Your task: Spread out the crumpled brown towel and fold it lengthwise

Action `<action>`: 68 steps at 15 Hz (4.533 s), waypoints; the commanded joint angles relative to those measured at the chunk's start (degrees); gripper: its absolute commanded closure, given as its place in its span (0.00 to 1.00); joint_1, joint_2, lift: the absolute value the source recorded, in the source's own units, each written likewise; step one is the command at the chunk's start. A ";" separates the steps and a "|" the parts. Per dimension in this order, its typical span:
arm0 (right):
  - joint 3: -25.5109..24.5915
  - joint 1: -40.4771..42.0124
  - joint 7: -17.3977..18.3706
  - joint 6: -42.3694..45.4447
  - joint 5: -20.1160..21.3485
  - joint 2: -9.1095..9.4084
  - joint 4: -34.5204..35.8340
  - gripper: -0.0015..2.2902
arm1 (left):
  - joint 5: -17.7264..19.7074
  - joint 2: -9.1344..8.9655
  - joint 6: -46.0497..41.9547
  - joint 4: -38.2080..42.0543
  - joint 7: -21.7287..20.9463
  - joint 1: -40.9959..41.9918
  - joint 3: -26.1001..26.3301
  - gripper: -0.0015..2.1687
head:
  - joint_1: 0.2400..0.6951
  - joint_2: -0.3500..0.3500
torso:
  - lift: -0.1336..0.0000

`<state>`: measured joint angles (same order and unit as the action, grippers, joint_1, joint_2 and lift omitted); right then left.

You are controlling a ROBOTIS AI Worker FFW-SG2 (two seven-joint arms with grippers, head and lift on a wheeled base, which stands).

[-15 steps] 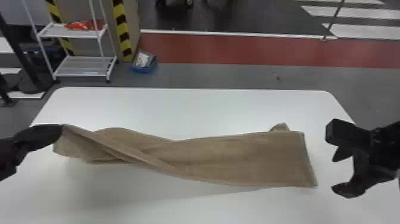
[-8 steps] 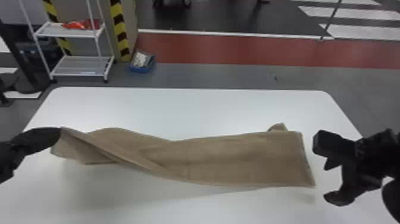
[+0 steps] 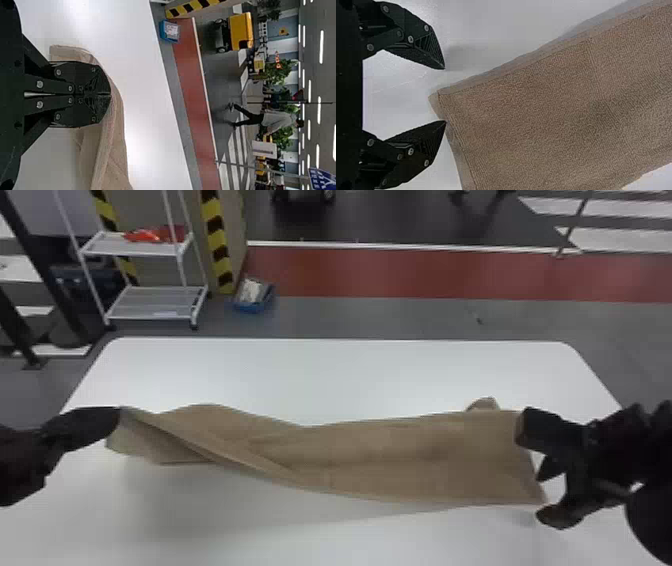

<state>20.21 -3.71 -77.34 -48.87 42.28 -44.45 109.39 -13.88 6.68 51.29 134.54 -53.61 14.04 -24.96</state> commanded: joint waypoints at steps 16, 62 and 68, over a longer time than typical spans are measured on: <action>-1.93 0.11 -0.98 -0.84 0.44 0.15 0.56 0.66 | 0.61 0.18 -0.35 -0.07 -0.35 0.37 -1.05 0.62 | 1.00 0.47 | 0.10; 2.47 -1.56 -0.98 -8.40 1.58 2.18 0.30 0.59 | 1.05 0.18 -1.40 0.19 -1.15 2.04 -2.37 0.62 | 1.00 0.50 | 0.10; -21.26 -1.74 -0.98 -8.58 -19.60 6.04 3.37 0.59 | 1.31 0.18 -2.11 0.72 -1.32 1.87 -2.99 0.62 | 1.00 0.51 | 0.10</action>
<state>6.63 -5.30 -77.34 -57.27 29.76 -39.65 112.04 -12.59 6.84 49.54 134.92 -54.81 16.00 -27.89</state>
